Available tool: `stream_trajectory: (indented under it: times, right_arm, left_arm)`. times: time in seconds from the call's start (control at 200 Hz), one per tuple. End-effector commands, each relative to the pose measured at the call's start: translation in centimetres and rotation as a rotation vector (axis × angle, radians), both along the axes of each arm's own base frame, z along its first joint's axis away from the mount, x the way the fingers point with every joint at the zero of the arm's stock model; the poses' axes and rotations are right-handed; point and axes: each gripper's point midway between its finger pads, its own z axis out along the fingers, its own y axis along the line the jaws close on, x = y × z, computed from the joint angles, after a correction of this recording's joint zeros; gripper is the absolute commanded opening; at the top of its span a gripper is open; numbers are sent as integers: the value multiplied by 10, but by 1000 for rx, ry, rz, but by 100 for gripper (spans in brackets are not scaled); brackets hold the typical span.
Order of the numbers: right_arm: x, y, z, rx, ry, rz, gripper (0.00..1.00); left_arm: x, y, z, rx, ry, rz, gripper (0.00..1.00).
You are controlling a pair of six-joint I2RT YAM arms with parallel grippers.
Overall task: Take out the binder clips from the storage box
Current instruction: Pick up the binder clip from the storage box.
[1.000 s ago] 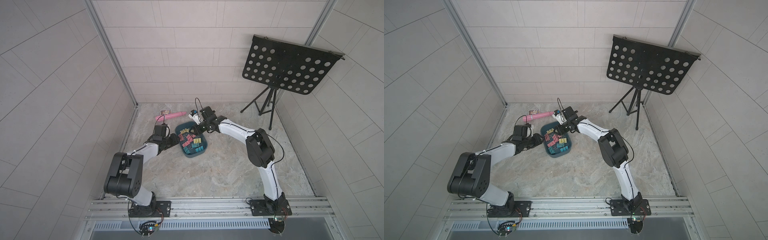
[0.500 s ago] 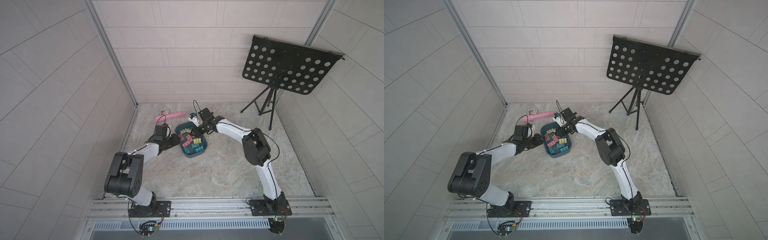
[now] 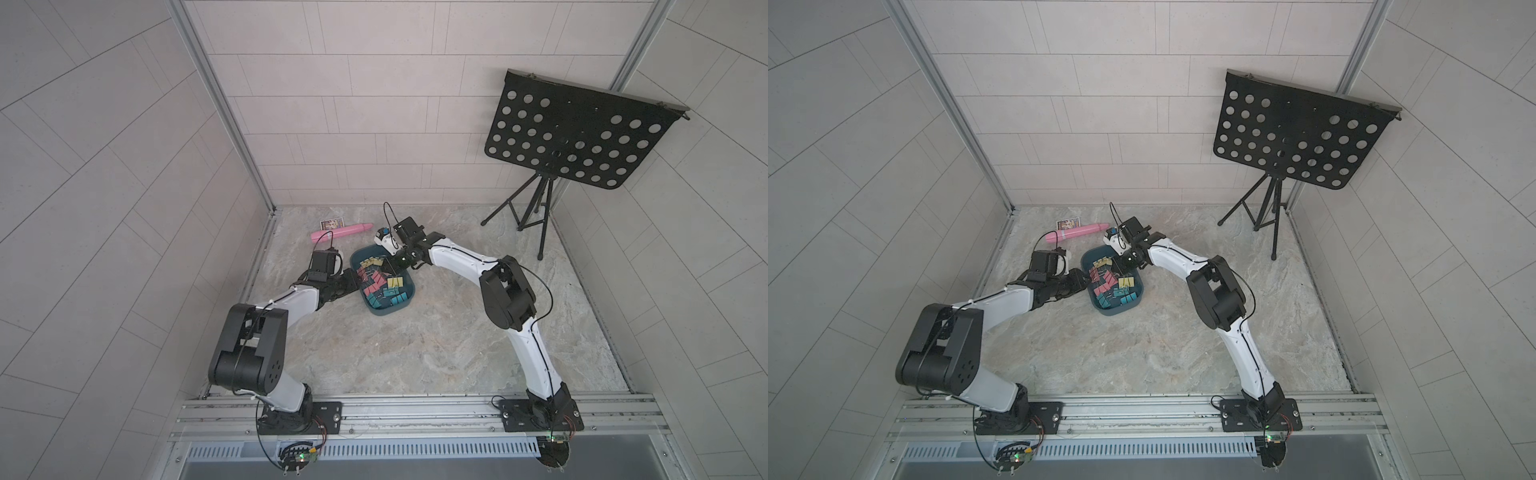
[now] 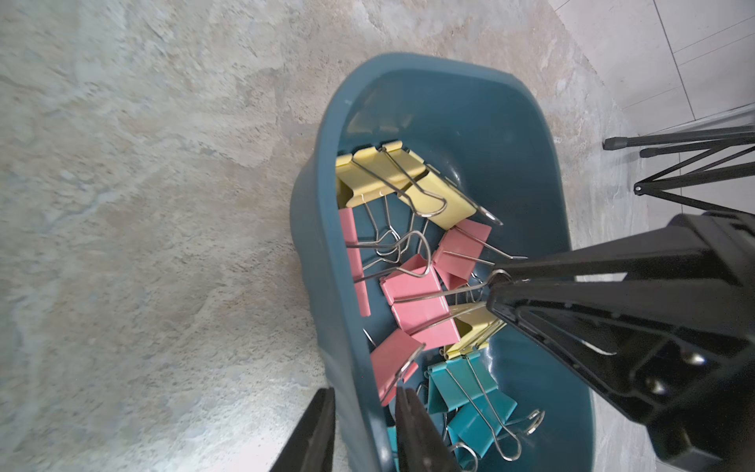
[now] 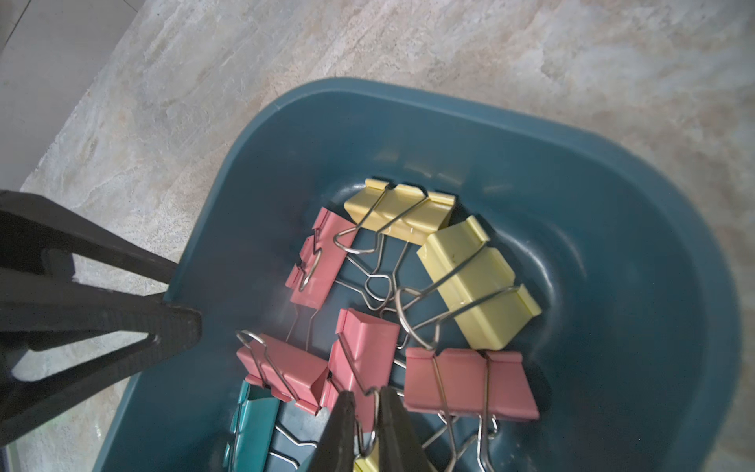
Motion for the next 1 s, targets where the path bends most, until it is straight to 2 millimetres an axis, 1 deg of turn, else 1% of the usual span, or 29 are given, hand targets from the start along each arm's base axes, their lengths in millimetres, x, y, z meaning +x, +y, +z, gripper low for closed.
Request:
stream_trajectory:
  times: [0.0, 0.135, 0.21, 0.37, 0.525, 0.811, 0.996]
  right_arm:
    - [-3, 4, 0, 1, 13, 10, 9]
    - [-5, 6, 9, 20, 12, 15, 0]
    - [-7, 7, 17, 39, 9, 20, 0]
    - [-10, 8, 41, 80, -18, 24, 0]
    - [-15, 8, 61, 119, -32, 32, 0]
    - [-22, 8, 84, 193, -34, 31, 0]
    - [-21, 6, 95, 247, -34, 12, 0]
  left_arm:
    - [2, 1, -1, 29, 11, -7, 33]
    - [0, 2, -3, 39, 20, -10, 33]
    - [0, 4, -4, 57, 26, -11, 33]
    - [1, 4, -3, 58, 24, -14, 33]
    - [0, 6, -2, 66, 25, -6, 30]
    - [-2, 6, -4, 69, 33, -7, 30]
    - [-3, 7, -1, 70, 28, -6, 30]
